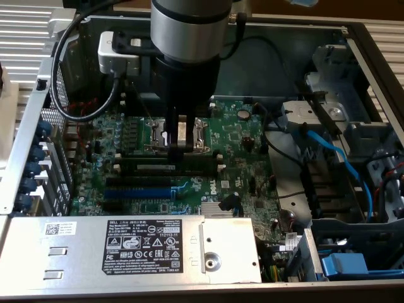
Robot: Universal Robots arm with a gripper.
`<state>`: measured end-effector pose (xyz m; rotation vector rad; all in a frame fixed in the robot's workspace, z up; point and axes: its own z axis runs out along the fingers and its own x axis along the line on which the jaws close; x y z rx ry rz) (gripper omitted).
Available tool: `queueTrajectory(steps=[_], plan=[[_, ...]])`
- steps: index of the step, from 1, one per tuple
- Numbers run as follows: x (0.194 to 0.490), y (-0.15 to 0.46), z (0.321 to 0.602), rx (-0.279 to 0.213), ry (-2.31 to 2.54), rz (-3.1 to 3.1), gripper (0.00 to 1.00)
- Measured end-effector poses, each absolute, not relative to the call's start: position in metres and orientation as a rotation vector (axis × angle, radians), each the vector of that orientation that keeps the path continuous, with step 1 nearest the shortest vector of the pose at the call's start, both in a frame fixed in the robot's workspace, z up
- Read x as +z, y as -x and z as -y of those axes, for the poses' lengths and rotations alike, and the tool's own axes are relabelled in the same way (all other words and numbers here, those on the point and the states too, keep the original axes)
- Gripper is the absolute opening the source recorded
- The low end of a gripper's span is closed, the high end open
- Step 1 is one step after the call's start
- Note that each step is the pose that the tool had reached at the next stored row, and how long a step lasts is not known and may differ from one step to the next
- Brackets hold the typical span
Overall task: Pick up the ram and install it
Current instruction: 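Press down the ram until it locks into place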
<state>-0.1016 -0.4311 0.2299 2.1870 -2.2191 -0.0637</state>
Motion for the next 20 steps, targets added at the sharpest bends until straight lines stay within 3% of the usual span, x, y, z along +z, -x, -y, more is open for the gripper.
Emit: queueTrajectory(steps=[20], plan=[[0.2276, 0.1016, 0.4311, -0.059, -2.184, 2.216, 0.1]])
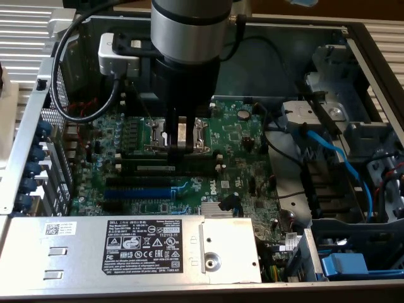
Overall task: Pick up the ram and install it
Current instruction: 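Press down the ram until it locks into place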
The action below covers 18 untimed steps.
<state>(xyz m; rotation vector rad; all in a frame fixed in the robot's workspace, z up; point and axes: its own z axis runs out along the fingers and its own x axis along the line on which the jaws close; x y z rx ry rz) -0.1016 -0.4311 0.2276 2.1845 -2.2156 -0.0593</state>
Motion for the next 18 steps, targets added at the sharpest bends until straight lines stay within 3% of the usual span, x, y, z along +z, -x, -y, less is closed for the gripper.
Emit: queueTrajectory(steps=[18], plan=[[0.2273, 0.1031, 0.4311, -0.057, -2.184, 2.215, 0.1]])
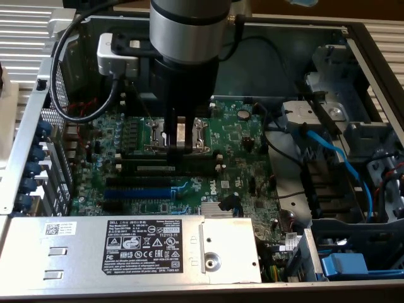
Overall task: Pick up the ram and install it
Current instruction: 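Press down the ram until it locks into place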
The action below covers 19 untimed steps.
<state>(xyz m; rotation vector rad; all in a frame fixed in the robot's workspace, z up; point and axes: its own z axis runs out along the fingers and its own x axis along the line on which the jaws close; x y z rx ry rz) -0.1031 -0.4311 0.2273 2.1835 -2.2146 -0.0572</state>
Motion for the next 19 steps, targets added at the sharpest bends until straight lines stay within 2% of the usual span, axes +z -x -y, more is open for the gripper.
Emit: queueTrajectory(steps=[19], plan=[[0.24, 0.106, 0.431, -0.056, -2.184, 2.213, 0.1]])
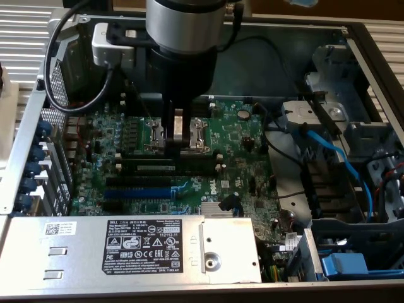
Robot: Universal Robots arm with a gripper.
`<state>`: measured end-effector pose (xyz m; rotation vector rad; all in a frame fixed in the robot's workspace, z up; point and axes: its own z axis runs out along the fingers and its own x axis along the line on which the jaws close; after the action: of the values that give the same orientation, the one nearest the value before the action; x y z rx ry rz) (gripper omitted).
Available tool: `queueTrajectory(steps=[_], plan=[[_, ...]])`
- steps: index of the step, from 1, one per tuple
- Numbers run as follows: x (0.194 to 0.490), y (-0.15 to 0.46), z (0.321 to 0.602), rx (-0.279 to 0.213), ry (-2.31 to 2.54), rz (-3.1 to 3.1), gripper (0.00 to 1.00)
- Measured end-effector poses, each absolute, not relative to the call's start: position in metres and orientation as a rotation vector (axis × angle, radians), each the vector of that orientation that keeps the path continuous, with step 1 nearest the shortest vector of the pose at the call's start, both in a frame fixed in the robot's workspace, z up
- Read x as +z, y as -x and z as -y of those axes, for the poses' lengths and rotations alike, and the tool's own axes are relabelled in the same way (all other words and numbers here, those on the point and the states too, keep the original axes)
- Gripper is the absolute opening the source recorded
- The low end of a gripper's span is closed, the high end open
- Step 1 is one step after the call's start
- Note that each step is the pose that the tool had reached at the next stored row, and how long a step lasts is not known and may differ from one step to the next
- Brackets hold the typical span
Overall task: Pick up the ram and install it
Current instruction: 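Press down the ram until it locks into place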
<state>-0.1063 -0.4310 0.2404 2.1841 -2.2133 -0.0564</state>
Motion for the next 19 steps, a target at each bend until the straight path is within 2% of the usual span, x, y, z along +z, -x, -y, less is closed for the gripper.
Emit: queueTrajectory(steps=[19], plan=[[0.238, 0.117, 0.431, -0.056, -2.184, 2.213, 0.1]])
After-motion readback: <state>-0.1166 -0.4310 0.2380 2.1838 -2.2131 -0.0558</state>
